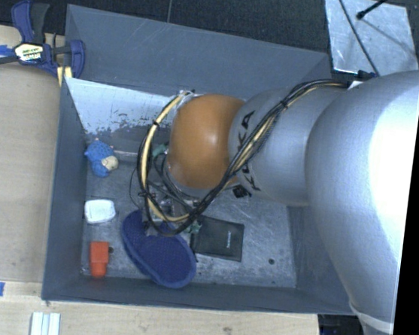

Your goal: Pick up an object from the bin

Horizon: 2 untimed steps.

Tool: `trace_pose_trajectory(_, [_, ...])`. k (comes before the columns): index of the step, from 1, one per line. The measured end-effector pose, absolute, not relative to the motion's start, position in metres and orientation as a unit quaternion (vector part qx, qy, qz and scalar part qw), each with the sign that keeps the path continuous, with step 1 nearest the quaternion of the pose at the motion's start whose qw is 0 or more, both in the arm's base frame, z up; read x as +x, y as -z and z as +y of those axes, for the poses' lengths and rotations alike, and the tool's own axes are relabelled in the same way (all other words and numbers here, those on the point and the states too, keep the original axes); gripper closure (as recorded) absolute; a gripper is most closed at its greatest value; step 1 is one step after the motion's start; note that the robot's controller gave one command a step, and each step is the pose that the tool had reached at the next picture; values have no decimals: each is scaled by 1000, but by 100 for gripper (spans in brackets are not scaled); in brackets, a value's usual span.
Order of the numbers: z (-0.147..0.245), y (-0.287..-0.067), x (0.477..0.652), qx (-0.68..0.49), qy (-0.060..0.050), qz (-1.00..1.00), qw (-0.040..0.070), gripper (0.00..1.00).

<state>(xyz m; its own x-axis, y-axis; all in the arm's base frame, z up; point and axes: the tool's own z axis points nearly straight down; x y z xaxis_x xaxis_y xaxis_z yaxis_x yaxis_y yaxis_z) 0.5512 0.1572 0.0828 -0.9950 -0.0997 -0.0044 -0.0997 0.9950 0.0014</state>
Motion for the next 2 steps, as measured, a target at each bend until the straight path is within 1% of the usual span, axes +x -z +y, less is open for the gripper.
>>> trace_pose_trajectory(1, [156, -82, 551, -49, -1, 999, 2, 0])
trace_pose_trajectory(2, [134, -72, 540, 59, -2, 998, 2, 0])
